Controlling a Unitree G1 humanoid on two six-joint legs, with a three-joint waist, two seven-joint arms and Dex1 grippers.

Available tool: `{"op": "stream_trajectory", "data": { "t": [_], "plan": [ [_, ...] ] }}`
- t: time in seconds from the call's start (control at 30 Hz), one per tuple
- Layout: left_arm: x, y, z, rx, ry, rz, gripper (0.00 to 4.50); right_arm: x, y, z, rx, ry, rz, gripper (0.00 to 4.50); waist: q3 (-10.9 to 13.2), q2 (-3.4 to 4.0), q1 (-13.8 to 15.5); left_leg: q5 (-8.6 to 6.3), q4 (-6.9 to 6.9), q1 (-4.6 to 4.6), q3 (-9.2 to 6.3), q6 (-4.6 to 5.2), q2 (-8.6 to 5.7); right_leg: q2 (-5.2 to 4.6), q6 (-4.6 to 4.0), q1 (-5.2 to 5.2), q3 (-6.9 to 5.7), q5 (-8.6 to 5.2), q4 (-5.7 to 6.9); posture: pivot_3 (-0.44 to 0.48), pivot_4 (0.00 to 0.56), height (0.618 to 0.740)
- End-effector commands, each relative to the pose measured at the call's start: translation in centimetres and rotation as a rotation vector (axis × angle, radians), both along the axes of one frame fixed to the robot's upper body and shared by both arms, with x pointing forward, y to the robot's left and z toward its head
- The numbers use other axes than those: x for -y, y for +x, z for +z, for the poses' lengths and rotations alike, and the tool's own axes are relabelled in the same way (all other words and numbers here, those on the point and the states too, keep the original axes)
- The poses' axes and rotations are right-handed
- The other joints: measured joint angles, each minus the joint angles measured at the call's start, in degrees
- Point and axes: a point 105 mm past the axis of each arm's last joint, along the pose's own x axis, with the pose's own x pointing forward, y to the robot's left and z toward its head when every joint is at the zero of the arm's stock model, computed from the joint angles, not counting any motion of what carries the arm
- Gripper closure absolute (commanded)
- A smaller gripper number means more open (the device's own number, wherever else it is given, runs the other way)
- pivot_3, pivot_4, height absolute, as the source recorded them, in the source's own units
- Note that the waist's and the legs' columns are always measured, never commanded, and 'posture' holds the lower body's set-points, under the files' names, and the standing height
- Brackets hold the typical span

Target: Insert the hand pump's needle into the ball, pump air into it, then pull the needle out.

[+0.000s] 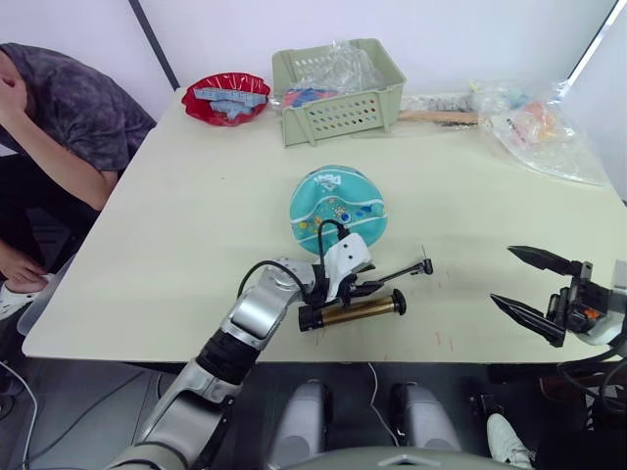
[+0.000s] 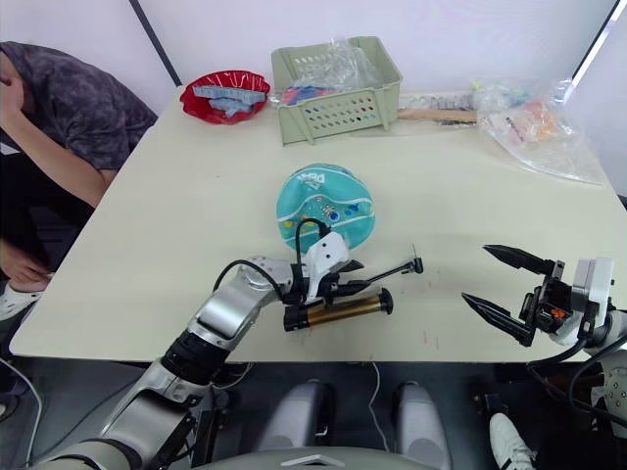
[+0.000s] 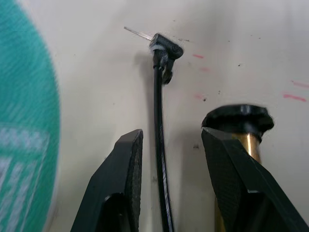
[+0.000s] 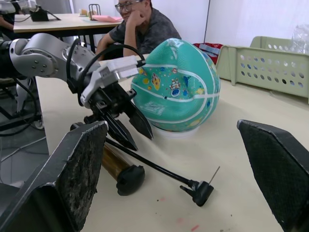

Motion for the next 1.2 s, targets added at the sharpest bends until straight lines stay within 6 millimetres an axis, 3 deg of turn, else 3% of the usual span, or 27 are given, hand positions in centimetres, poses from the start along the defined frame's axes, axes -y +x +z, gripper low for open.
{"op": "stream_trajectory", "data": {
  "t": [0.03, 0.53, 0.97, 1.07, 1.17, 1.2],
  "plan": [
    [1.4, 0.3, -0.1, 0.036, 0.044, 0.000, 2.46, 0.8, -0.4, 0.3, 0.034, -0.038, -0.054, 0.00, 0.0, 0.00, 0.0, 0.00, 0.00, -0.01, 0.02, 0.00, -0.02, -0.01, 0.00, 0.00, -0.01, 0.00, 0.00, 0.000, 0.150, 0.740],
    [3.9, 1.6, -1.6, -0.007, 0.060, 0.025, 2.46, 2.3, -2.5, -1.5, -0.022, -0.102, -0.103, 0.00, 0.0, 0.01, 0.0, 0.00, 0.00, -0.01, -0.03, 0.00, -0.03, -0.02, 0.00, 0.00, -0.01, -0.01, -0.01, 0.000, 0.150, 0.740],
    [5.5, 1.7, -2.9, -0.077, 0.089, -0.015, 2.46, 2.3, -2.7, -1.5, -0.013, -0.099, -0.116, 0.00, 0.0, 0.01, 0.0, 0.00, 0.00, -0.02, -0.04, 0.00, -0.04, -0.03, 0.00, 0.00, -0.01, -0.01, -0.03, 0.000, 0.150, 0.740],
    [5.7, 1.7, -2.9, -0.092, 0.076, -0.013, 3.32, 2.4, -2.7, -1.5, -0.012, -0.099, -0.120, 0.00, 0.0, 0.01, 0.0, 0.00, 0.00, -0.02, -0.05, 0.00, -0.04, -0.03, 0.00, 0.00, -0.02, -0.01, -0.03, 0.000, 0.150, 0.740],
    [5.7, 1.9, -2.7, -0.083, 0.070, -0.011, 4.46, 2.5, -2.6, -1.7, -0.015, -0.089, -0.127, 0.00, 0.0, 0.01, 0.0, 0.00, 0.00, -0.02, -0.06, 0.00, -0.04, -0.03, 0.00, 0.00, -0.02, -0.01, -0.03, 0.000, 0.150, 0.740],
    [5.8, 1.9, -2.7, -0.077, 0.069, -0.013, 4.46, 2.5, -2.6, -1.7, -0.016, -0.087, -0.127, 0.00, 0.0, 0.01, 0.0, 0.00, 0.00, -0.02, -0.06, 0.00, -0.04, -0.03, 0.00, 0.00, -0.02, -0.01, -0.03, 0.000, 0.150, 0.740]
  ]
}}
